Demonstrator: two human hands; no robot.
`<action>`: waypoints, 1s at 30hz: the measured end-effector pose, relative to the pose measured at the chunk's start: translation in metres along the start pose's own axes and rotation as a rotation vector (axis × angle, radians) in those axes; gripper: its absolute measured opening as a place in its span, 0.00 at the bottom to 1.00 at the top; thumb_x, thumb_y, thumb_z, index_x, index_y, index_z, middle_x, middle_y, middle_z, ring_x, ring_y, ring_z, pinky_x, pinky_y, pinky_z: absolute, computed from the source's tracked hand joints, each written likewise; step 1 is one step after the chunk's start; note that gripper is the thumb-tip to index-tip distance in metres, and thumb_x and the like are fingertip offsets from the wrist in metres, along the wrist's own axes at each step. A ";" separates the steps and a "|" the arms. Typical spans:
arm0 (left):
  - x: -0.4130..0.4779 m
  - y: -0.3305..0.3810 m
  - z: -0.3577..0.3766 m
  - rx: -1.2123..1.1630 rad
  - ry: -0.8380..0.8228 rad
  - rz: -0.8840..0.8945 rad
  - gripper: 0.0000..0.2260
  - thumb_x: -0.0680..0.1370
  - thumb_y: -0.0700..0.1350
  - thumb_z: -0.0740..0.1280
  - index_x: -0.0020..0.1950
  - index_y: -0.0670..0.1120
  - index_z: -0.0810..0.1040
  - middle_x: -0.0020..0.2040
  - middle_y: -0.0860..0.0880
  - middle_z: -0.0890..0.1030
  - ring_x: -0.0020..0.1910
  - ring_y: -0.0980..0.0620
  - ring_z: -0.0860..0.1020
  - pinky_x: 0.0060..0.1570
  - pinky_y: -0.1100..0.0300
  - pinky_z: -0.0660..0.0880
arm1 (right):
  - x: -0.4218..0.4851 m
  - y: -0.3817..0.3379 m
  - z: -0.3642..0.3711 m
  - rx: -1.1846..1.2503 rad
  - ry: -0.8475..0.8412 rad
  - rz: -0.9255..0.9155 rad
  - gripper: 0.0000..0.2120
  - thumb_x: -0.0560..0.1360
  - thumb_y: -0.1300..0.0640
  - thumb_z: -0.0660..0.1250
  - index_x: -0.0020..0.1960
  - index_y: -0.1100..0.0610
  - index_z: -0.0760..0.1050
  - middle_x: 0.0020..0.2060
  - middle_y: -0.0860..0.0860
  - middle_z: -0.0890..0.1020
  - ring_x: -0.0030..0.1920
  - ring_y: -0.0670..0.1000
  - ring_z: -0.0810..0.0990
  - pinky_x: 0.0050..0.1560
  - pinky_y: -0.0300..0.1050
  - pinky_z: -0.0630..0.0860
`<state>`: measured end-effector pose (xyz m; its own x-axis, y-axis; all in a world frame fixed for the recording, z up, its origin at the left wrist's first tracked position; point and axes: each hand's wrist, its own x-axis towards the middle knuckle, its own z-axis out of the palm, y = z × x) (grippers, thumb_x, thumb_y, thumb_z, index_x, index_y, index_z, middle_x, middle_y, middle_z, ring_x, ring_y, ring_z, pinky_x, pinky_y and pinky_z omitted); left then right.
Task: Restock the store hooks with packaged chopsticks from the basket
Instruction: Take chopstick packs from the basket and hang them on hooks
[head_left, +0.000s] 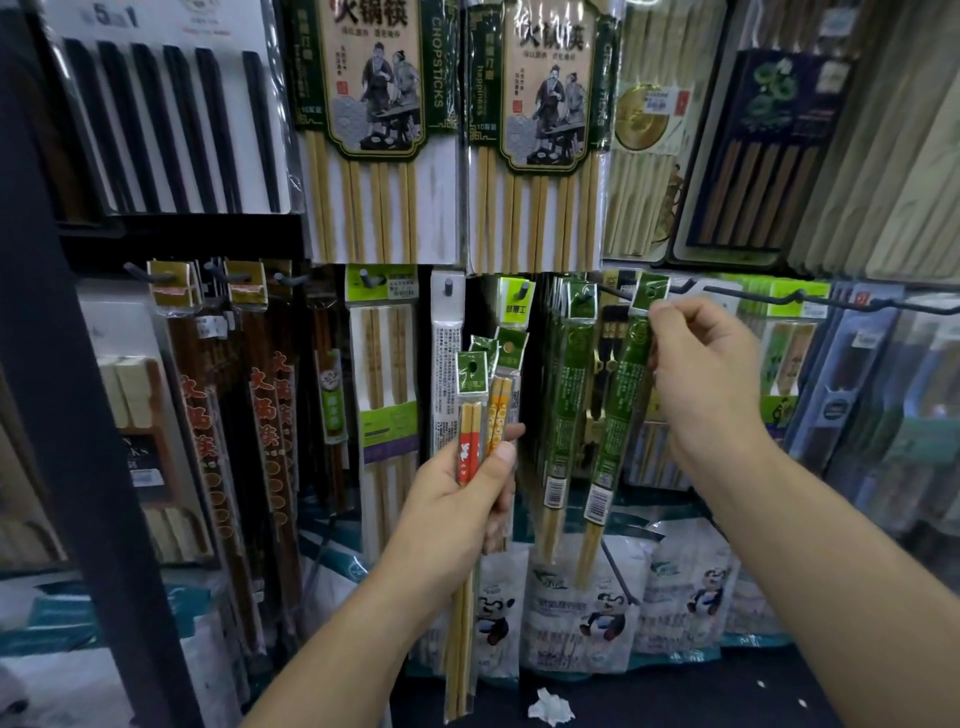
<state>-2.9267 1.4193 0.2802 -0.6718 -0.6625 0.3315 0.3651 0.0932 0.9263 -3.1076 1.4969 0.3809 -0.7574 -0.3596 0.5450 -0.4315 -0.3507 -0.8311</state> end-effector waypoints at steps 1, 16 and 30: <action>0.000 0.001 0.002 -0.018 -0.005 -0.007 0.10 0.80 0.54 0.66 0.59 0.62 0.83 0.33 0.53 0.74 0.27 0.56 0.68 0.27 0.63 0.67 | 0.001 0.001 -0.001 -0.006 0.005 0.001 0.10 0.82 0.56 0.65 0.43 0.56 0.78 0.33 0.52 0.71 0.35 0.48 0.69 0.33 0.37 0.67; 0.006 0.001 0.030 0.023 0.007 0.016 0.04 0.86 0.43 0.60 0.55 0.45 0.74 0.39 0.49 0.83 0.34 0.52 0.79 0.34 0.61 0.78 | 0.011 0.015 -0.010 -0.110 -0.019 0.050 0.13 0.81 0.52 0.67 0.45 0.62 0.78 0.33 0.51 0.73 0.31 0.44 0.70 0.34 0.33 0.72; 0.012 -0.005 0.055 -0.024 0.006 0.041 0.03 0.84 0.40 0.63 0.56 0.45 0.75 0.41 0.46 0.85 0.39 0.52 0.83 0.41 0.62 0.80 | -0.032 0.008 -0.007 -0.033 -0.257 -0.027 0.07 0.80 0.54 0.69 0.44 0.54 0.82 0.31 0.43 0.78 0.34 0.40 0.75 0.38 0.34 0.76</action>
<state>-2.9716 1.4518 0.2889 -0.6520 -0.6628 0.3683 0.4079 0.1029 0.9072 -3.0901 1.5118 0.3556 -0.5977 -0.5602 0.5735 -0.4688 -0.3360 -0.8169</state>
